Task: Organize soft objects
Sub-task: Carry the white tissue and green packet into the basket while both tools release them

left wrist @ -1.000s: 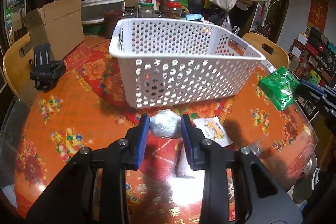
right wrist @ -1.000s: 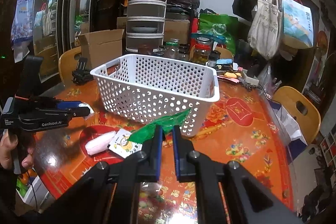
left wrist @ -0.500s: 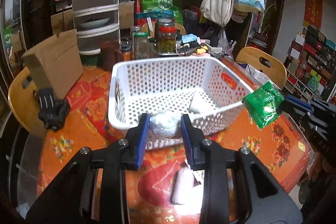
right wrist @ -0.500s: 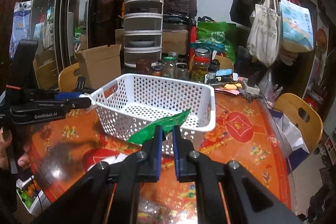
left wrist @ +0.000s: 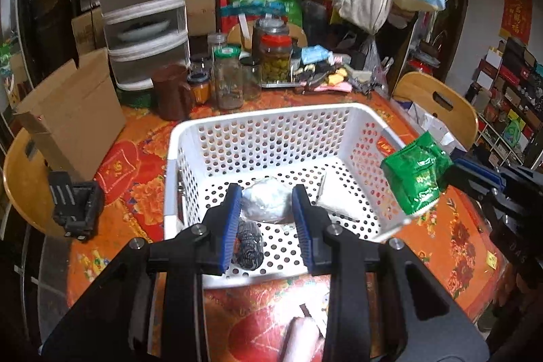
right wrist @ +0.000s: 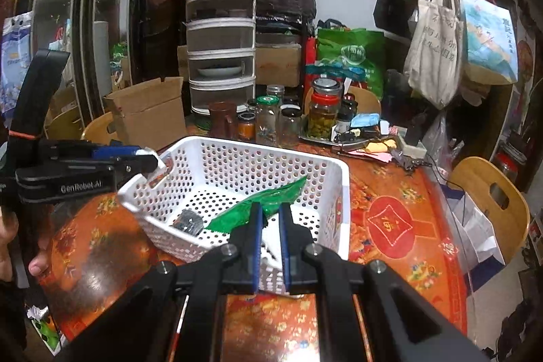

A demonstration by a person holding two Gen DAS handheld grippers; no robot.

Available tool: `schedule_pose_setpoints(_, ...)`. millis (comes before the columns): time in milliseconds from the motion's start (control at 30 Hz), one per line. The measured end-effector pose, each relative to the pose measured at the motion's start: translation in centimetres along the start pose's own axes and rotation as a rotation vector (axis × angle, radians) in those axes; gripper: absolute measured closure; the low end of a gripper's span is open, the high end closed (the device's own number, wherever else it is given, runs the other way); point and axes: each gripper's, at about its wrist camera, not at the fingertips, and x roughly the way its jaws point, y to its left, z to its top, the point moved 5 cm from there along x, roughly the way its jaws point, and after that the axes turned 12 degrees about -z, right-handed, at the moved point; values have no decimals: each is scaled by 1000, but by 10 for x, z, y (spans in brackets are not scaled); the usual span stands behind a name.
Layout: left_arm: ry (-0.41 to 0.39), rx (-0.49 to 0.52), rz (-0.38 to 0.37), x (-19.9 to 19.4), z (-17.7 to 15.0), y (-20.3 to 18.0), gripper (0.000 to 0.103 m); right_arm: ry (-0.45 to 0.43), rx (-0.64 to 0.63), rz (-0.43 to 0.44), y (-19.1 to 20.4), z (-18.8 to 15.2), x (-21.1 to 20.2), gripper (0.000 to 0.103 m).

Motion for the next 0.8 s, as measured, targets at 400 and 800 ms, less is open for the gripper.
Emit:
schedule_pose_setpoints(400,222,-115,18,106,-4,40,75,236,-73,-33,13,-3,107,95)
schedule_pose_setpoints(800,227,-143,12,118,-9,52,67,302,-84,-12,25,-10,139,95)
